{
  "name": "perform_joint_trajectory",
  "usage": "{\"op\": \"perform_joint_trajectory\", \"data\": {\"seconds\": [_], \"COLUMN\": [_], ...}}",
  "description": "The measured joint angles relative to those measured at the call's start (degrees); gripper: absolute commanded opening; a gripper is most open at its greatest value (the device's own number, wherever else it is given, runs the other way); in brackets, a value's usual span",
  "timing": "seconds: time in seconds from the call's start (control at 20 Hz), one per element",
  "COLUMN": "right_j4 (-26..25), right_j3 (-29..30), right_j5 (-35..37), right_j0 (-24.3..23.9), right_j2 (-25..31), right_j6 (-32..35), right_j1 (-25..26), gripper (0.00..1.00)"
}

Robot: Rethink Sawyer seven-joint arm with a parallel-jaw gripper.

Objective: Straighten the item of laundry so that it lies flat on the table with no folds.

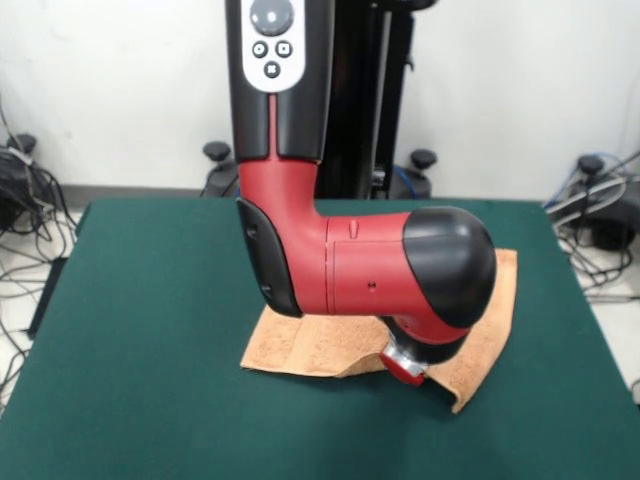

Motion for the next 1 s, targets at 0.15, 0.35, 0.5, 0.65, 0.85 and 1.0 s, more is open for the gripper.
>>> {"op": "perform_joint_trajectory", "data": {"seconds": [0.15, 0.35, 0.5, 0.65, 0.85, 1.0], "right_j4": [-0.01, -0.01, -0.05, -0.05, -0.13, -0.16], "right_j3": [0.01, 0.07, 0.17, 0.2, 0.21, 0.23], "right_j5": [0.0, -0.01, 0.0, -0.01, 0.0, 0.0], "right_j0": [0.0, 0.0, 0.0, 0.01, 0.04, 0.09], "right_j2": [-0.19, -0.37, -0.45, -0.5, -0.69, -0.98], "right_j6": [0.0, 0.0, 0.0, 0.0, 0.0, 0.0], "right_j1": [-0.01, -0.02, -0.02, -0.03, -0.03, -0.02], "gripper": [0.0, 0.0, 0.0, 0.0, 0.0, 0.0]}}
